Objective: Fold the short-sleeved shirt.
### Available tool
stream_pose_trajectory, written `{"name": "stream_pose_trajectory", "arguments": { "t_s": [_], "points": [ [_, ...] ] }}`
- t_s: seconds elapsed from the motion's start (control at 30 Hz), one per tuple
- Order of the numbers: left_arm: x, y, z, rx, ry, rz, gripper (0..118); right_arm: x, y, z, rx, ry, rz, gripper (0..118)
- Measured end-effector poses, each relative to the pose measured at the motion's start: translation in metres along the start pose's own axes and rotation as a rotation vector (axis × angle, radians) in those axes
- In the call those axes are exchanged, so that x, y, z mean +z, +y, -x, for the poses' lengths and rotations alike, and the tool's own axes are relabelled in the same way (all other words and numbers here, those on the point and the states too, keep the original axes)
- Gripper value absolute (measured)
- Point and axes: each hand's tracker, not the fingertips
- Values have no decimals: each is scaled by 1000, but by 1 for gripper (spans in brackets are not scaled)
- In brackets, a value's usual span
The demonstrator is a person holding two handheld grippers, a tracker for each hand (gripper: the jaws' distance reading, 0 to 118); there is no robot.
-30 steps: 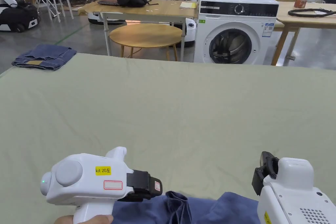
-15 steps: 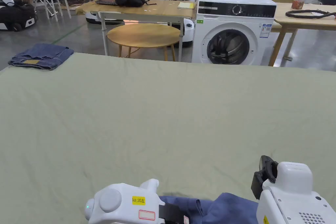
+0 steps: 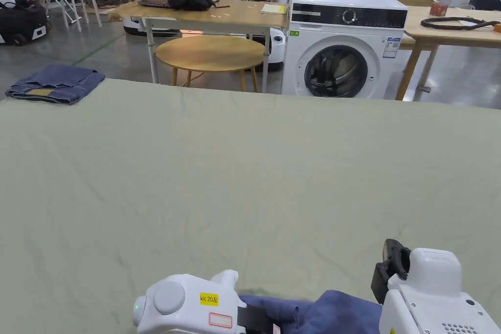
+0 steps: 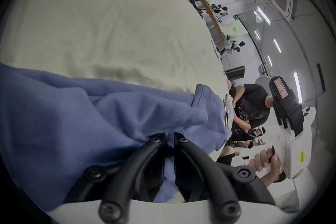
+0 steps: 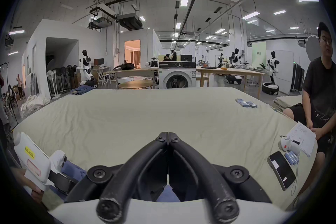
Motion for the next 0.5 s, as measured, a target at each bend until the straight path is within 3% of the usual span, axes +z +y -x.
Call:
{"name": "stream_pose_trajectory", "arguments": {
  "t_s": [0.2, 0.27, 0.33, 0.43, 0.5],
  "points": [
    [66, -4, 3, -42, -24, -126, 5, 2, 4, -1, 2, 2, -13, 0],
    [95, -7, 11, -48, -18, -187, 19, 3, 6, -1, 5, 6, -30, 0],
    [123, -10, 21, -57, 12, -242, 22, 5, 9, 1, 14, 10, -47, 0],
    [151, -14, 44, -31, 70, -279, 47, 4, 12, 4, 25, 19, -55, 0],
    [163, -15, 62, -11, 78, -281, 54, 3, 12, 6, 31, 27, -56, 0]
  ]
}}
